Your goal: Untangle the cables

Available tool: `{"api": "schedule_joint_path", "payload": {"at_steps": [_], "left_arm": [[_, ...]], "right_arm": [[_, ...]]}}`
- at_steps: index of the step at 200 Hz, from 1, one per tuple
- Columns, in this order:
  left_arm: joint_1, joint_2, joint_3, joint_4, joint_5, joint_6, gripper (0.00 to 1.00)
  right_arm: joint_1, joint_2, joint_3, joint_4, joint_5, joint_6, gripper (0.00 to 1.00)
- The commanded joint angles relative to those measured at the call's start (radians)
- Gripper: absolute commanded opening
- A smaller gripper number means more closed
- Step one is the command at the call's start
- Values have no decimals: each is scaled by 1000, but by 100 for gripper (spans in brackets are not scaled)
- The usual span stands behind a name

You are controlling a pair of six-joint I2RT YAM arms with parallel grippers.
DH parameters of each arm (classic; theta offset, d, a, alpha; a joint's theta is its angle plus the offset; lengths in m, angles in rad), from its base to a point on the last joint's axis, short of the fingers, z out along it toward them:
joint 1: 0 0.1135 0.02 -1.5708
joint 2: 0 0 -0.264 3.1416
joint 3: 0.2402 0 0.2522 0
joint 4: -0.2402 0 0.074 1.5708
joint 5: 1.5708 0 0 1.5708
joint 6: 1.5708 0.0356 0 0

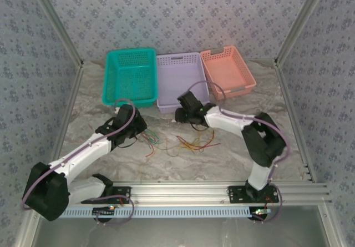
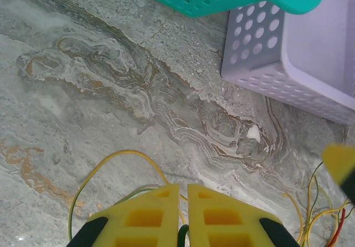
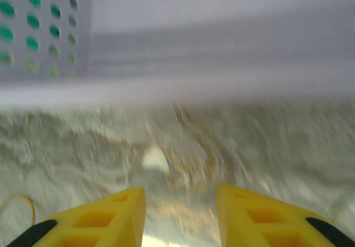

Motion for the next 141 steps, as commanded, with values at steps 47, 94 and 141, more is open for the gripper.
{"api": "schedule_joint_path", "payload": {"at_steps": [47,94,141], "left_arm": [[9,31,93,-28,30,70,0],[9,43,128,-48,31,80,0],[9,64,165,-45,50,94,0]], "right_arm": [[202,-209,-265,76,53,47,63],[286,-34,-218,58,122,163,71],[165,56,-204,22,260,198,15]]}}
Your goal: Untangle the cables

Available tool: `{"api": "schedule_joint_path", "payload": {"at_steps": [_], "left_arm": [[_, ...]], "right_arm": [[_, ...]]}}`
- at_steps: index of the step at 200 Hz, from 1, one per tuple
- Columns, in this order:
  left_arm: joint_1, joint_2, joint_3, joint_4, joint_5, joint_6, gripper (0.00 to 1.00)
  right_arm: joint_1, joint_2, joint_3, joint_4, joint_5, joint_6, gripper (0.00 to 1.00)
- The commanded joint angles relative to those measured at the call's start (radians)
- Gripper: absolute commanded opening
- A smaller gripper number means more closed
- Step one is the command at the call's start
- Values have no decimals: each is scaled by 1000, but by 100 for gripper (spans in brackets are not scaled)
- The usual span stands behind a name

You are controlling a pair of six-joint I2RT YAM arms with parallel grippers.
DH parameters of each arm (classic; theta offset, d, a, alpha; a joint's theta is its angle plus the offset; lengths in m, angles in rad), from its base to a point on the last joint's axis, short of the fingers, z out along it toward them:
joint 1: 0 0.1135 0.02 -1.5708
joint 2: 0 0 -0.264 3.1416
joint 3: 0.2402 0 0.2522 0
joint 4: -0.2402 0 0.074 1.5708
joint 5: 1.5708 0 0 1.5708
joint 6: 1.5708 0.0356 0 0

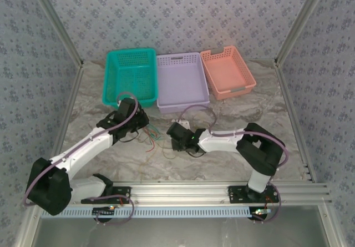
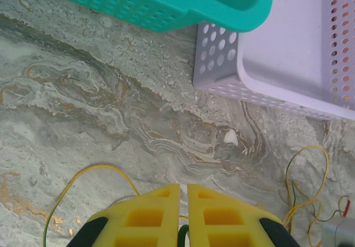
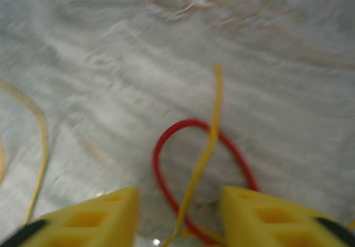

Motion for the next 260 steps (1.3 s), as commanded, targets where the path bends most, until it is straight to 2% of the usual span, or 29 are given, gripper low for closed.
{"api": "schedule_joint_path", "payload": {"at_steps": [1,15,57,77,114,137,151,162,188,213,223,244,260], "left_arm": [[7,3,59,-13,21,28,0],[6,2,80,-1,35,38,0],[2,35,176,108,110,95,0],[-1,58,212,184,132,125,0],[-19,125,284,298,183,163,0],[-52,172,340,330,208,201,0],[-77,198,378,329,227,227,0],[-92,217,401,332,252,238,0],[-116,251,446,325,326,237,0],[-132,278,479,299,383,240,0],[-137,291,492,283,399,241,0],[-141,314,512,244,416,248,0],[-141,303,508,218,389,242,0]], "right_arm": [[-85,42,-16,-17,120,42,14],[-147,8,-43,-21,131,27,0],[-343,-132,-104,2,44,-40,0],[-383,-232,-130,32,-7,-85,0],[-375,-479,-162,55,-119,-148,46],[-364,-616,-190,126,-252,-164,64],[-363,-646,-199,223,-386,-180,72],[-361,-630,-184,272,-480,-207,74],[-360,-542,-117,314,-579,-212,76],[-355,-444,-57,335,-615,-192,69],[-354,-419,-55,378,-633,-180,63],[-357,-382,-48,421,-632,-130,40],[-364,-380,-55,418,-603,-121,10]]}}
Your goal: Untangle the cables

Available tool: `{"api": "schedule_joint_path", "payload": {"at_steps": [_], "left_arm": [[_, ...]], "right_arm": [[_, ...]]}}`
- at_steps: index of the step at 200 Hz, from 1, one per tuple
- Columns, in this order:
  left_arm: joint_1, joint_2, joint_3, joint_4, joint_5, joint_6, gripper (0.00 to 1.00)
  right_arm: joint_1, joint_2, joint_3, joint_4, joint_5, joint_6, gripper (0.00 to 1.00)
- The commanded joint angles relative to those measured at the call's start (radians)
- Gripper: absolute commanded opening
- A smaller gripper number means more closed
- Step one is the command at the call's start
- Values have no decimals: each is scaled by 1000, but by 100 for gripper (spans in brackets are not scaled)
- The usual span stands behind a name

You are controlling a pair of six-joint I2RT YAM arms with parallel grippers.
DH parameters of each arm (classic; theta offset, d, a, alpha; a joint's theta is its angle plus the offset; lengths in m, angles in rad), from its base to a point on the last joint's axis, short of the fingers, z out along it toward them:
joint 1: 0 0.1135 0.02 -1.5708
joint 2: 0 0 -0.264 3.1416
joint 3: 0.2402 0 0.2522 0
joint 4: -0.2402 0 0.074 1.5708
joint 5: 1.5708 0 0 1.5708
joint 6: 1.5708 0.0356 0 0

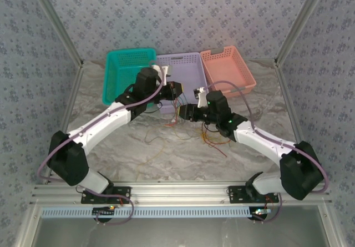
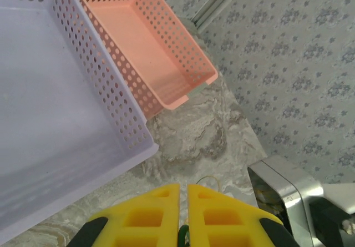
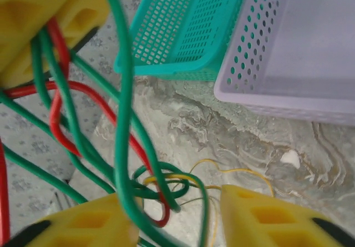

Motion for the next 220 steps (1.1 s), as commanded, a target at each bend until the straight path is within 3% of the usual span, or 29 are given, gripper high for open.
{"api": "schedule_joint_path", "payload": {"at_steps": [1,7,20,42,55,89,126,149,171,198,220], "left_arm": [[-22,-12,38,-30,57,-9,0],[-22,-26,31,-42,33,-14,2],[-22,-65,14,-67,-22,-23,16],[-22,-146,-15,-138,-122,-44,58],[-22,-185,-23,-213,-196,-54,68],[-29,-301,-114,-390,-322,-108,67],[-122,-370,-312,-658,-378,-298,47],[-243,-349,-457,-576,-355,-395,44],[-331,-228,-491,-474,-339,-439,42],[-325,-65,-477,-454,-378,-448,36],[-247,-15,-494,-390,-390,-411,34]], "right_arm": [[-4,14,26,61,-2,37,8],[-8,6,18,48,22,41,0],[-20,-20,-3,-2,92,40,0],[-53,-85,-67,-26,165,51,0],[-71,-115,-99,-28,179,53,0],[-94,-161,-120,-98,213,33,0],[-97,-212,-137,-163,263,11,0],[-94,-233,-148,-173,271,6,0],[-87,-240,-154,-176,273,11,0],[-69,-264,-155,-194,286,12,0],[-54,-292,-163,-211,288,8,0]]}}
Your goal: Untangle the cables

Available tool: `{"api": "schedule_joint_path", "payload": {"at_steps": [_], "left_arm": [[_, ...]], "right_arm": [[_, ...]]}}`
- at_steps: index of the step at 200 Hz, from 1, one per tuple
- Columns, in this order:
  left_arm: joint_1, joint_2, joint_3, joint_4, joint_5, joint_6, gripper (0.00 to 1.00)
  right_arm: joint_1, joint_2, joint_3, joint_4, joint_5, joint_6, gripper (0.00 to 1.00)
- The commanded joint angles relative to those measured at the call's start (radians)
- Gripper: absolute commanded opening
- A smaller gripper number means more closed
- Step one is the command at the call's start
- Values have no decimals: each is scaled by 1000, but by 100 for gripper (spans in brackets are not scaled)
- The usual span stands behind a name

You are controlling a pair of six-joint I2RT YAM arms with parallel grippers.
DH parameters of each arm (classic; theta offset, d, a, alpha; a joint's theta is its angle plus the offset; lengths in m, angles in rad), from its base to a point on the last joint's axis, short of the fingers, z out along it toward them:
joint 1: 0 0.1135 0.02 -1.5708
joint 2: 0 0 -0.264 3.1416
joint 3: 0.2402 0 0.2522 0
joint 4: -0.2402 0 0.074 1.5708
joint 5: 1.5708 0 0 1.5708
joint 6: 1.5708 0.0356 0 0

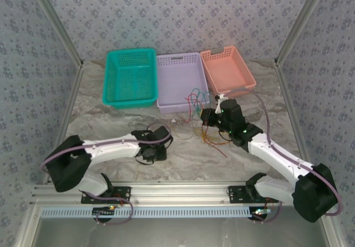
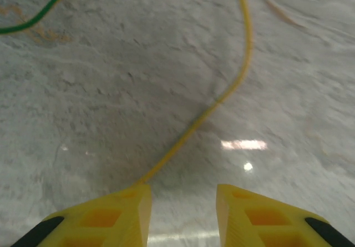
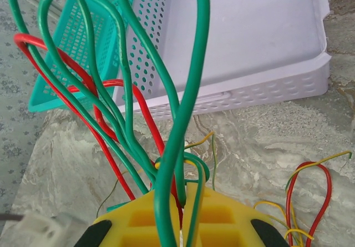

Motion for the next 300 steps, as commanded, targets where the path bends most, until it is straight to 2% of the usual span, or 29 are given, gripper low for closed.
{"api": "schedule_joint_path", "payload": {"at_steps": [1,30,51,62,81,104,151,173,197,226,279,300], "left_arm": [[73,35,-1,75,-41,-4,34],[204,100,44,91,-69,104,31],[305,172,115,85,-82,190,23],[340,198,161,76,-105,225,19],[368,203,237,69,-115,278,18],[343,127,294,49,-92,290,21],[200,-151,216,96,-140,283,49],[172,-242,134,220,-59,338,50],[133,-251,101,341,62,396,47],[82,-195,133,381,62,443,46],[79,-109,124,532,132,434,46],[79,-85,133,551,121,427,46]], "right_arm": [[18,-48,-13,-27,23,-15,0],[29,-100,-59,-24,15,6,0],[44,-150,-106,-8,15,32,0],[52,-174,-128,1,17,46,0],[69,-194,-151,10,20,55,0],[83,-189,-162,26,21,49,0],[70,-144,-139,26,16,56,0],[61,-112,-103,1,11,65,0],[58,-76,-71,-19,3,81,0],[61,-46,-41,-32,-26,94,0],[61,-15,-31,-33,-92,106,0],[62,-4,-32,-28,-115,108,0]]}}
